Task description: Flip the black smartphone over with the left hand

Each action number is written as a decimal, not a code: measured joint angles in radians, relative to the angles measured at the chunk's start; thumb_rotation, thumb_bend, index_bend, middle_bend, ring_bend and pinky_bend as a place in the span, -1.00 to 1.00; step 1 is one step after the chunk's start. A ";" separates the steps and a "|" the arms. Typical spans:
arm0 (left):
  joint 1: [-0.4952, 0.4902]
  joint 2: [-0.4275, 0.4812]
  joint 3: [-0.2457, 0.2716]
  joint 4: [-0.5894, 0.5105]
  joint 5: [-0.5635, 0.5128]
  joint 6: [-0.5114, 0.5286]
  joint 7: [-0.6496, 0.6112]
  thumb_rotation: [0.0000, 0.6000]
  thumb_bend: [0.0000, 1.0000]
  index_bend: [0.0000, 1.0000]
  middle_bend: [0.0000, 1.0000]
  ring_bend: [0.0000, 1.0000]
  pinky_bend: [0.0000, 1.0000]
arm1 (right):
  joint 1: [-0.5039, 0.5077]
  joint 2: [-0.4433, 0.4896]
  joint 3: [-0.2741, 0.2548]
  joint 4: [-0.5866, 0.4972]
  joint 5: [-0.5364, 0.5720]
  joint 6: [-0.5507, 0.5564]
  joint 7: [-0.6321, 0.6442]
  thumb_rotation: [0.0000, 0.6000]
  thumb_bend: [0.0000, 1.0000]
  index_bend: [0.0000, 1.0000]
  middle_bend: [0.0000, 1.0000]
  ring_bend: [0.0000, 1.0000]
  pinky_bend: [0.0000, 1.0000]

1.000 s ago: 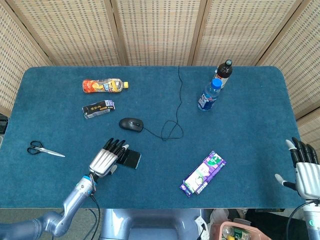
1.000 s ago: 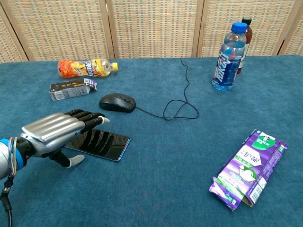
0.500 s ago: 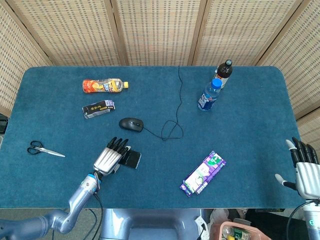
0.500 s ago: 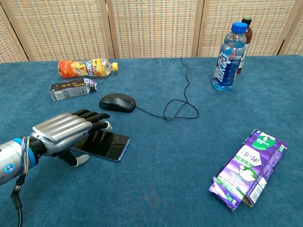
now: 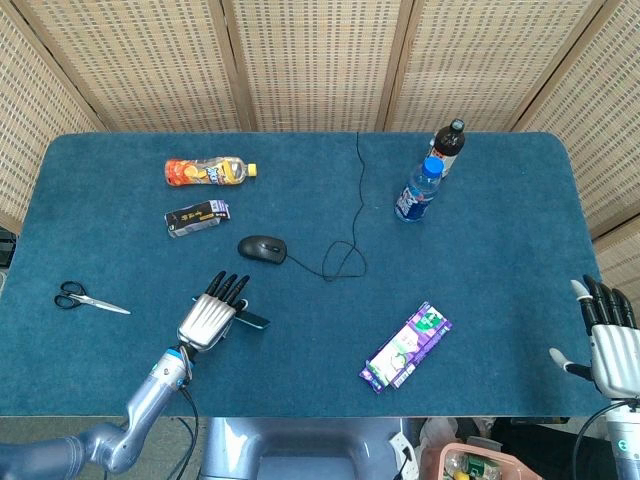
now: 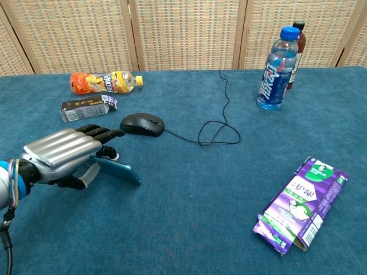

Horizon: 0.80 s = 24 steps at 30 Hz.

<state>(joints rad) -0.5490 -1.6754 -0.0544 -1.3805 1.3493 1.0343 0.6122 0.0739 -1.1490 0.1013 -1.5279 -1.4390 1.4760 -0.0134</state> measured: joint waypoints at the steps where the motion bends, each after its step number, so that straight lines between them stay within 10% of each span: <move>1: 0.001 0.014 0.001 -0.024 -0.008 0.000 0.019 1.00 0.42 -0.23 -1.00 -1.00 -1.00 | 0.000 0.000 0.000 0.000 0.000 -0.001 0.000 1.00 -1.00 -1.00 -1.00 -1.00 -1.00; 13: -0.039 0.134 -0.019 -0.267 -0.307 -0.051 0.296 1.00 0.44 -0.43 -1.00 -1.00 -1.00 | 0.004 -0.002 -0.002 0.000 0.002 -0.009 -0.003 1.00 -1.00 -1.00 -1.00 -1.00 -1.00; 17: -0.084 0.136 -0.038 -0.309 -0.414 -0.037 0.397 1.00 0.14 -0.96 -1.00 -1.00 -1.00 | 0.005 -0.003 -0.003 0.001 0.004 -0.013 -0.003 1.00 -1.00 -1.00 -1.00 -1.00 -1.00; 24: -0.118 0.097 -0.064 -0.251 -0.302 -0.005 0.310 1.00 -0.50 -1.00 -1.00 -1.00 -1.00 | 0.006 -0.004 -0.004 0.002 0.005 -0.016 -0.005 1.00 -1.00 -1.00 -1.00 -1.00 -1.00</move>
<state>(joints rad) -0.6668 -1.5780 -0.1179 -1.6317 1.0472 1.0293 0.9227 0.0796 -1.1529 0.0975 -1.5263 -1.4344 1.4596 -0.0181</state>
